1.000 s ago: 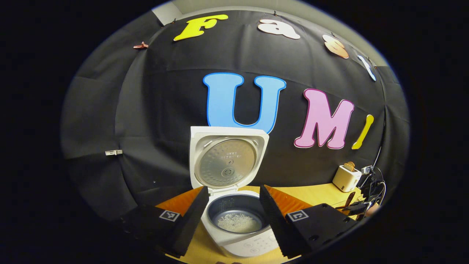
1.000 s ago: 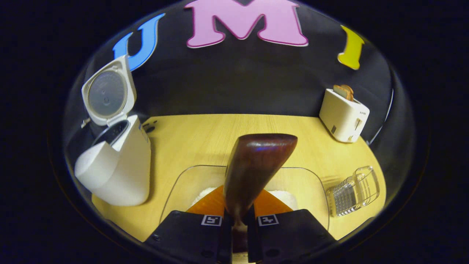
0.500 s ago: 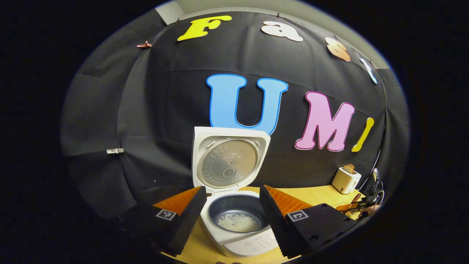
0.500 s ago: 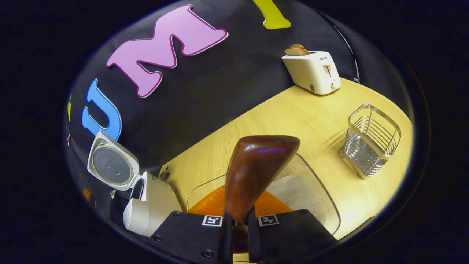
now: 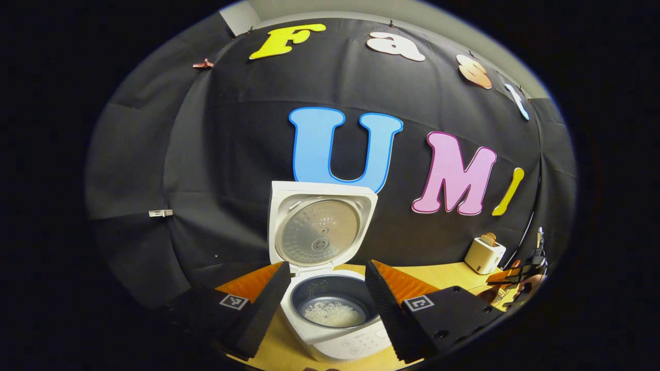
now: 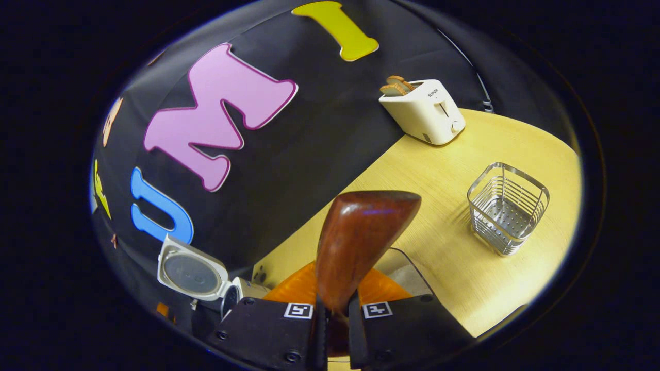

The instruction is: Close the left gripper, press the button to open the rice cooker; take a wooden spoon from the chopstick holder with the right hand, scoop a spoonful of rice and pour it into the rice cooker, then put the wooden spoon back into the chopstick holder.

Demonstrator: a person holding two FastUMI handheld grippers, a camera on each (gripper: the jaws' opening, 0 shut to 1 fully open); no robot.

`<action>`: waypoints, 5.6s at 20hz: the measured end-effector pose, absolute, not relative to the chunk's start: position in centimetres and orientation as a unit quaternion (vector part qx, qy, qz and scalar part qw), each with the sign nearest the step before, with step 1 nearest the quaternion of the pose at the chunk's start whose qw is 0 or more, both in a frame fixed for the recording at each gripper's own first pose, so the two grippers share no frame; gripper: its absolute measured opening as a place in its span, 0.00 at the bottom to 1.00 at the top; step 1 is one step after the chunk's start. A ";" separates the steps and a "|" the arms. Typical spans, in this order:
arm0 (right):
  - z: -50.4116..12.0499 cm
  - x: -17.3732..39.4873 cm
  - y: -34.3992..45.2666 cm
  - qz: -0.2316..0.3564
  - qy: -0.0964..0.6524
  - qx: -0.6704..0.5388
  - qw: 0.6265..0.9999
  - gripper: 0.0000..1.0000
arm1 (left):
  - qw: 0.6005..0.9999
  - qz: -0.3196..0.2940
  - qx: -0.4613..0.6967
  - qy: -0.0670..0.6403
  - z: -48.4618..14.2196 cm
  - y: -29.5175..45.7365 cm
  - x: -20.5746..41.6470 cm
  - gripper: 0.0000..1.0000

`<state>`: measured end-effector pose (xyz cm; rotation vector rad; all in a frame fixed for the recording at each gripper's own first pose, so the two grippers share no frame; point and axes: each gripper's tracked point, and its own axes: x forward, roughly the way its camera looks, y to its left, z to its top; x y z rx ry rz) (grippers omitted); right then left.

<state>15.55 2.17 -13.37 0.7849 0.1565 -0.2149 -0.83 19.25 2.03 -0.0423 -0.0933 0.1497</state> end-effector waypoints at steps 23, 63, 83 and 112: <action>-0.4 28.5 30.0 0.117 0.079 0.388 0.911 0.20 | 0.989 0.128 -0.035 -0.065 1.2 23.3 -5.2 0.94; -7.3 28.2 52.8 0.283 -0.047 -0.414 0.864 0.20 | 0.984 0.160 -0.056 -0.050 -1.7 26.8 -8.5 0.94; 2.2 28.7 41.1 0.243 0.041 0.147 0.958 0.20 | 0.988 0.139 -0.044 -0.058 -0.2 24.3 -7.6 0.94; -3.3 9.3 -16.2 -0.101 -0.010 0.162 0.982 0.20 | 0.998 0.058 -0.008 -0.035 3.4 6.4 2.2 0.94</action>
